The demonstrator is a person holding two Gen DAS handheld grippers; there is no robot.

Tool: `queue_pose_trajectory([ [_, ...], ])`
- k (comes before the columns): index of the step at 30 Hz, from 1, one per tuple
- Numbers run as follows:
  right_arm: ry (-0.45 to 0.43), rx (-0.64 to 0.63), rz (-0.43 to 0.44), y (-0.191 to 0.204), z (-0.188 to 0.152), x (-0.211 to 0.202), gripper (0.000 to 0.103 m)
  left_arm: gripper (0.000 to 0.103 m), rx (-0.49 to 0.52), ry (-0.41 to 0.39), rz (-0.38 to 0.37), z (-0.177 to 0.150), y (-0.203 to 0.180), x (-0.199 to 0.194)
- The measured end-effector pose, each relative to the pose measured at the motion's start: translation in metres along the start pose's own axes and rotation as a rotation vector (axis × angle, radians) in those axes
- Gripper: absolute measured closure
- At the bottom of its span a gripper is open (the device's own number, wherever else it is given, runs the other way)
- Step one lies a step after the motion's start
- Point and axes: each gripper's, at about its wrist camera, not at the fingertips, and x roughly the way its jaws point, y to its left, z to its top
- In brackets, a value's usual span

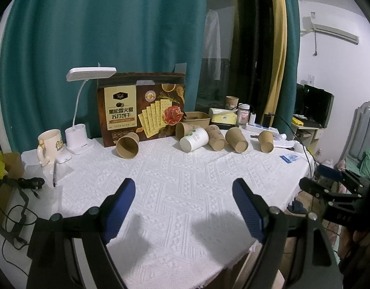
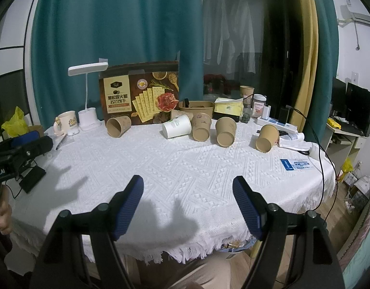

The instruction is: Flip cup upright

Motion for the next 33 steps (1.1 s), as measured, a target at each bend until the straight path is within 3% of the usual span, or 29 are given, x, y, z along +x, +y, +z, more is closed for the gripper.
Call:
queue_pose_trajectory([
  [33, 0.003, -0.001, 0.001, 0.002, 0.001, 0.002, 0.029, 0.020, -0.019, -0.002, -0.008, 0.002, 0.006, 0.001],
])
